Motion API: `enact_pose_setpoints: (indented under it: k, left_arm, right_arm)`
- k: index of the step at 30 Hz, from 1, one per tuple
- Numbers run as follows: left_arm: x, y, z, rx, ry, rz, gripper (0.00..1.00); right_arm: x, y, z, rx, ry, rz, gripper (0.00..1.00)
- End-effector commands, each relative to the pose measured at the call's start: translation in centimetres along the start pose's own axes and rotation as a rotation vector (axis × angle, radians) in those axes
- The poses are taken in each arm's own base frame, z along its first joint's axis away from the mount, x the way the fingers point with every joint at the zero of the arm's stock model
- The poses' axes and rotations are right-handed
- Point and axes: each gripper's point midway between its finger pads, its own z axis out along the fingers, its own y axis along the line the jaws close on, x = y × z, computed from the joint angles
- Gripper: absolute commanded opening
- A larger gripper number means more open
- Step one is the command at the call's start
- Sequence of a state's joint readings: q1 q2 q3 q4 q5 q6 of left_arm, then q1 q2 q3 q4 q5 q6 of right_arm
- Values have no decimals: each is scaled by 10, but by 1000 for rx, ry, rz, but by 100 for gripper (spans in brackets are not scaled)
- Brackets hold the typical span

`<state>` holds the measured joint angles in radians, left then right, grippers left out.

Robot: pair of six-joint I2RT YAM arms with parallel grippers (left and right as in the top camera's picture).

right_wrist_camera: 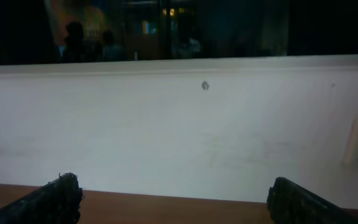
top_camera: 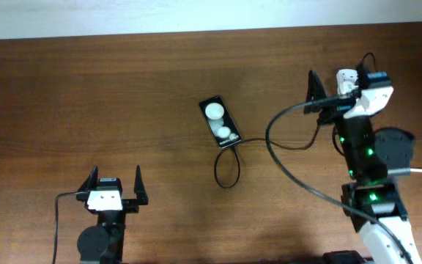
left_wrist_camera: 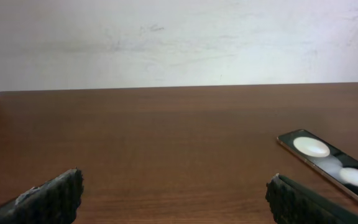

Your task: Plug charger to phone and switch on socket

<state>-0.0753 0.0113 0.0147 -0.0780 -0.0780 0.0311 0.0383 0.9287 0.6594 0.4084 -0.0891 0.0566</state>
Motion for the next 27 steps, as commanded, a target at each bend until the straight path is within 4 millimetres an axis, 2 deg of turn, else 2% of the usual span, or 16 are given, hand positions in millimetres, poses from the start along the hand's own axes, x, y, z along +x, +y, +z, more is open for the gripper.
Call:
enact_pose_setpoints:
  k: [1,5,8,12,16,21,23,27]
  left_arm:
    - [1,1,0,-2,0,15,99]
    - [1,1,0,-2,0,15,99]
    - [1,1,0,-2,0,15,99]
    - [1,1,0,-2,0,15,99]
    - [1,1,0,-2,0,15,99]
    - [1,1,0,-2,0,15,99]
    - [1,1,0,-2,0,15,99]
    - [1,1,0,-2,0,15,99]
  right_arm:
    - [10,1,-20,7,-7,9,99]
    - [47,3,-60,3,-8,31,99]
    - [67,5,-89,-2,-68,35,99]
    - [98,6,-119,-8,-114,50,99]
    - [119,2,-130,22,-28,57,99]
    - [179,-6,-137,72,213,68,99]
    - [178,-7,-137,77,211,48,99]
    - [178,-8,-137,60,217,-120,99]
